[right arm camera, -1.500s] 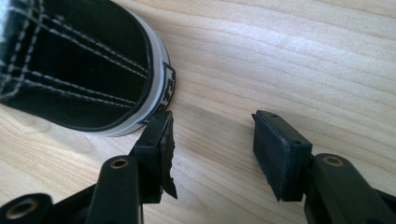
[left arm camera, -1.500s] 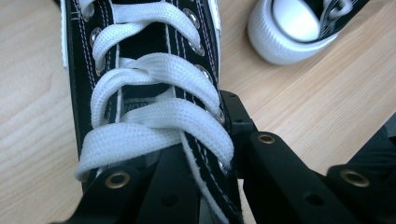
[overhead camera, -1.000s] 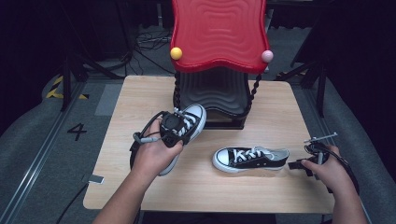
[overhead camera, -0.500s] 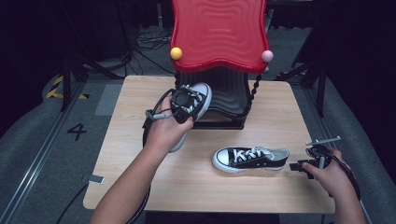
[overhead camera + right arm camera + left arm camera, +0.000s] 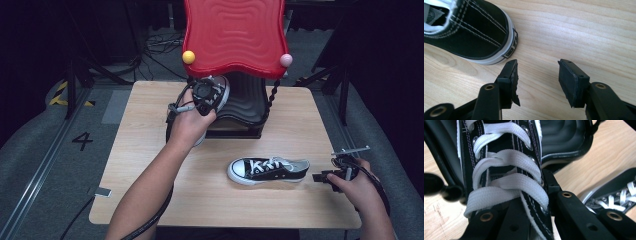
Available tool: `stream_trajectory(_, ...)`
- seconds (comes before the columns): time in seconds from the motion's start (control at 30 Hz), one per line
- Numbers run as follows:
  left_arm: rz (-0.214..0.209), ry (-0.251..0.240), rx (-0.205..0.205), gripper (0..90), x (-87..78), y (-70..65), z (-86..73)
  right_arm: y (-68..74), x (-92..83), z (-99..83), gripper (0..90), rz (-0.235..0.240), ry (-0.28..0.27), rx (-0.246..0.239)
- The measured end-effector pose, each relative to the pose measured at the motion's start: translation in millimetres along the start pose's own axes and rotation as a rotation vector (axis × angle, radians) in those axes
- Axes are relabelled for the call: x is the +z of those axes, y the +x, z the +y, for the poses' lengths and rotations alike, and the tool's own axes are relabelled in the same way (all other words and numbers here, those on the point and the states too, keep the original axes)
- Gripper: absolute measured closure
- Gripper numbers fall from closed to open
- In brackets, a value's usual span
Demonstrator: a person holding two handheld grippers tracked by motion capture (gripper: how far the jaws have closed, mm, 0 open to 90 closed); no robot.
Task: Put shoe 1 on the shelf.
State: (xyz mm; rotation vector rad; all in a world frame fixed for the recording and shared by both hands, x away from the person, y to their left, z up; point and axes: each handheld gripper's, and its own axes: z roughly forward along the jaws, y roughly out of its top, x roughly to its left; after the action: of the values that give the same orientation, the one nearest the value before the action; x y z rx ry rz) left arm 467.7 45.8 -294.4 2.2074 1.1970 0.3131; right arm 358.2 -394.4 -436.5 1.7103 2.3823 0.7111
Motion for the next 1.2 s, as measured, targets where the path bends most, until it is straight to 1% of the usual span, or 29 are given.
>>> stream_trajectory(0.07, 0.008, -0.005, 0.012, 86.0, 3.9, 0.4, 1.3, 1.4, 1.0, 1.7, 50.6, 0.004, -0.001, -0.005)
stream_trajectory(0.1, 0.012, -0.01, -0.004, 86.0, 6.0, -0.4, 1.3, 2.2, 1.7, 2.7, 50.6, 0.007, -0.001, -0.009)
stream_trajectory(0.13, 0.012, -0.016, -0.011, 86.0, 8.3, -0.3, 1.6, 2.7, 2.2, 3.5, 50.5, 0.01, 0.0, -0.012)
stream_trajectory(0.2, 0.018, -0.014, -0.013, 86.0, 10.8, 0.2, 1.9, 3.5, 3.1, 4.9, 50.5, 0.011, -0.002, -0.019)
stream_trajectory(0.23, 0.031, -0.017, -0.008, 85.9, 15.3, 1.5, 2.9, 3.7, 3.3, 5.3, 50.4, 0.015, -0.002, -0.02)
stream_trajectory(0.27, 0.035, -0.019, -0.016, 86.0, 17.1, 1.5, 3.3, 3.8, 3.4, 5.6, 50.4, 0.015, -0.002, -0.02)
stream_trajectory(0.33, 0.034, -0.02, -0.016, 86.0, 19.3, 3.2, 4.2, 3.9, 3.4, 5.7, 50.4, 0.015, -0.003, -0.02)
stream_trajectory(0.37, 0.026, -0.027, -0.018, 86.0, 20.4, 4.8, 4.7, 3.7, 3.6, 5.8, 50.4, 0.017, -0.004, -0.021)
stream_trajectory(0.4, 0.026, -0.038, -0.033, 86.0, 22.3, 4.5, 5.0, 3.6, 3.6, 5.7, 50.3, 0.018, -0.003, -0.019)
stream_trajectory(0.43, 0.033, -0.041, -0.023, 86.0, 23.5, 4.9, 5.3, 3.3, 3.5, 5.4, 50.2, 0.017, -0.003, -0.019)
stream_trajectory(0.5, 0.045, -0.04, -0.043, 86.0, 26.3, 3.7, 5.9, 2.8, 3.7, 4.9, 50.0, 0.015, -0.001, -0.015)
stream_trajectory(0.53, 0.033, -0.056, -0.035, 86.0, 30.9, 5.4, 7.4, 2.3, 4.5, 3.9, 49.6, 0.015, 0.005, -0.011)
stream_trajectory(0.57, 0.039, -0.05, -0.051, 86.0, 31.8, 4.6, 7.8, 2.3, 4.8, 3.4, 49.6, 0.015, 0.007, -0.011)
stream_trajectory(0.6, 0.039, -0.05, -0.051, 86.0, 31.8, 4.6, 7.8, 2.3, 4.8, 3.4, 49.6, 0.015, 0.007, -0.011)
stream_trajectory(0.63, 0.048, -0.061, -0.046, 86.0, 33.6, 3.4, 9.4, 2.3, 5.1, 2.0, 49.6, 0.015, 0.005, -0.009)
stream_trajectory(0.67, 0.057, -0.068, -0.05, 86.0, 35.9, 2.1, 10.4, 2.4, 4.9, 1.6, 49.5, 0.017, 0.005, -0.008)
stream_trajectory(0.7, 0.06, -0.064, -0.046, 86.0, 36.8, 1.3, 11.6, 2.4, 4.6, 0.9, 49.5, 0.018, 0.005, -0.006)
stream_trajectory(0.73, 0.069, -0.071, -0.049, 86.0, 37.4, 0.5, 12.4, 2.0, 4.3, 0.1, 49.6, 0.018, 0.006, -0.007)
stream_trajectory(0.77, 0.065, -0.072, -0.051, 86.0, 38.2, 0.2, 13.3, 1.6, 4.1, -0.8, 49.5, 0.018, 0.004, -0.004)
stream_trajectory(0.87, 0.071, -0.069, -0.048, 86.0, 41.2, -0.1, 14.7, 0.6, 3.2, -3.0, 49.3, 0.016, 0.008, 0.004)
stream_trajectory(0.9, 0.077, -0.052, -0.057, 86.0, 43.7, -0.3, 15.8, -0.1, 2.8, -4.2, 49.3, 0.014, 0.01, 0.006)
stream_trajectory(0.93, 0.062, -0.037, -0.049, 85.7, 47.4, 0.5, 16.9, -1.0, 2.4, -5.6, 49.3, 0.011, 0.012, 0.008)
stream_trajectory(1.03, 0.092, -0.015, -0.047, 85.2, 50.0, -4.4, 19.3, -1.3, 1.2, -6.8, 49.2, 0.01, 0.011, 0.008)
stream_trajectory(1.1, 0.09, -0.008, -0.039, 84.3, 50.9, -4.5, 20.1, -0.9, 0.4, -6.5, 49.1, 0.012, 0.007, 0.007)
stream_trajectory(1.13, 0.079, -0.002, -0.044, 84.3, 50.9, -4.0, 20.2, -0.6, 0.1, -6.2, 49.1, 0.013, 0.005, 0.008)
stream_trajectory(1.17, 0.076, 0.005, -0.038, 83.1, 50.5, -3.4, 20.1, -0.8, 0.1, -5.7, 49.1, 0.011, 0.003, 0.004)
stream_trajectory(1.2, 0.063, 0.01, -0.031, 81.7, 50.6, -3.3, 20.2, -0.8, 0.3, -5.4, 49.1, 0.011, 0.003, 0.004)
